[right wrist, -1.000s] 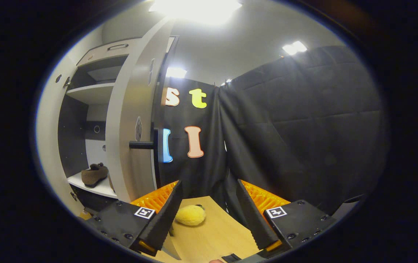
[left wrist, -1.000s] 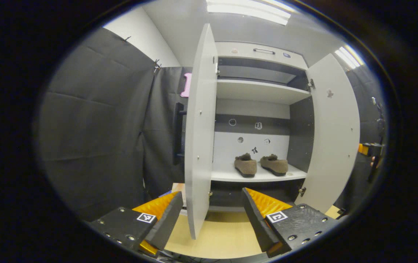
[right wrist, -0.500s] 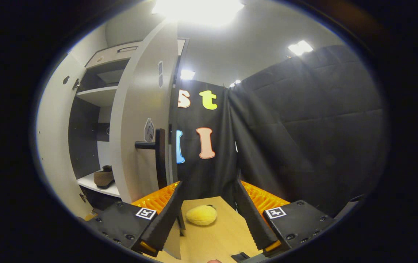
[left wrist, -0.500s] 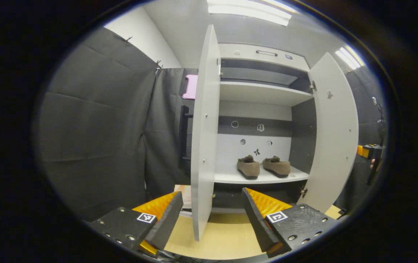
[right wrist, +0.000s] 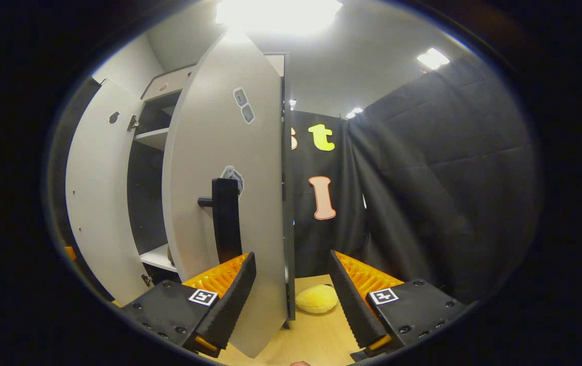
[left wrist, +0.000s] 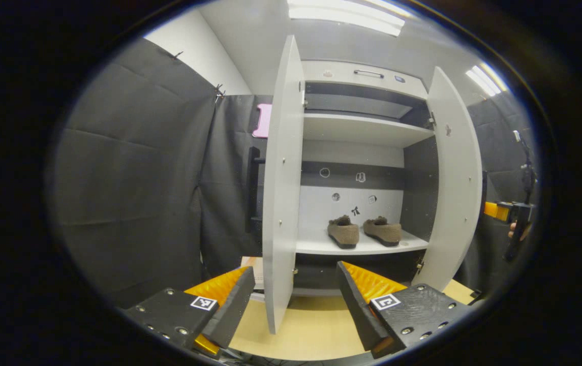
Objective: Grab one shoe with the right hand and put it into the shoe cabinet, grab the other shoe with the left hand and put it into the shoe cabinet; then close the right door with the right hand and the left door with the left hand.
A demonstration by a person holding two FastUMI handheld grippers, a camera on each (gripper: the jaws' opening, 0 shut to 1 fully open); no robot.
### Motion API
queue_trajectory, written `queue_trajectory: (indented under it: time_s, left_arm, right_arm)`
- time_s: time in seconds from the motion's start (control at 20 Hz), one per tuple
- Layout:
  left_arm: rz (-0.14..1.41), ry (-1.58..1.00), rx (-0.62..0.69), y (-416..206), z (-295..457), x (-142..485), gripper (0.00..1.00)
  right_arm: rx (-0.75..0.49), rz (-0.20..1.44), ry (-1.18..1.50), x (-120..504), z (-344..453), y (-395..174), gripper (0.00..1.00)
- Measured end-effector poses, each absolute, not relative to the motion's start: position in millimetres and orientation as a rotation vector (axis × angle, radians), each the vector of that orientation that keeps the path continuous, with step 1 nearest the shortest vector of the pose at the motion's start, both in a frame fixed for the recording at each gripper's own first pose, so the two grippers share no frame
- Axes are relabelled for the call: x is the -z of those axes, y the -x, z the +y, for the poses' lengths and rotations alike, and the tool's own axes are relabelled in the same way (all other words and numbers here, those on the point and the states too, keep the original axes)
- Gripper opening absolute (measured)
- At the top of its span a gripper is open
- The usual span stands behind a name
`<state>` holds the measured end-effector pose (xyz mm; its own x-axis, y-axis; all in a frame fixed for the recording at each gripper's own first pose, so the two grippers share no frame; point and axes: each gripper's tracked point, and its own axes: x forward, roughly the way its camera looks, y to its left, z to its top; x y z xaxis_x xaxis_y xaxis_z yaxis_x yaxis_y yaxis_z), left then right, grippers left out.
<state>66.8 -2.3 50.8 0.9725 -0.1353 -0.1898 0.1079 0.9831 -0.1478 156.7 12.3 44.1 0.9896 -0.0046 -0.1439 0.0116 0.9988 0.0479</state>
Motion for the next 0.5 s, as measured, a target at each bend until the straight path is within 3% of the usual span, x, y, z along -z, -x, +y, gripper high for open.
queue_trajectory:
  time_s: [0.05, 0.1, 0.15, 0.2, 0.5]
  left_arm:
    - [0.203, 0.136, 0.116, -67.0, 0.5, -50.6, 0.94]
    - [0.204, 0.135, 0.108, -65.0, 4.0, -49.0, 0.99]
    - [0.205, 0.133, 0.100, -64.5, 5.9, -49.1, 0.94]
    - [0.207, 0.131, 0.092, -63.0, 8.6, -47.9, 0.98]
    - [0.210, 0.123, 0.037, -58.1, 24.6, -47.8, 0.99]
  right_arm:
    - [-0.014, 0.149, -0.066, -43.5, 21.0, -160.6, 0.93]
    - [-0.038, 0.153, -0.080, -42.8, 29.1, -164.1, 0.93]
    - [-0.063, 0.156, -0.088, -42.4, 36.9, -167.2, 0.93]
    - [-0.081, 0.157, -0.088, -41.7, 43.6, -170.2, 0.89]
    - [-0.185, 0.171, -0.071, -34.3, 88.4, -192.6, 0.93]
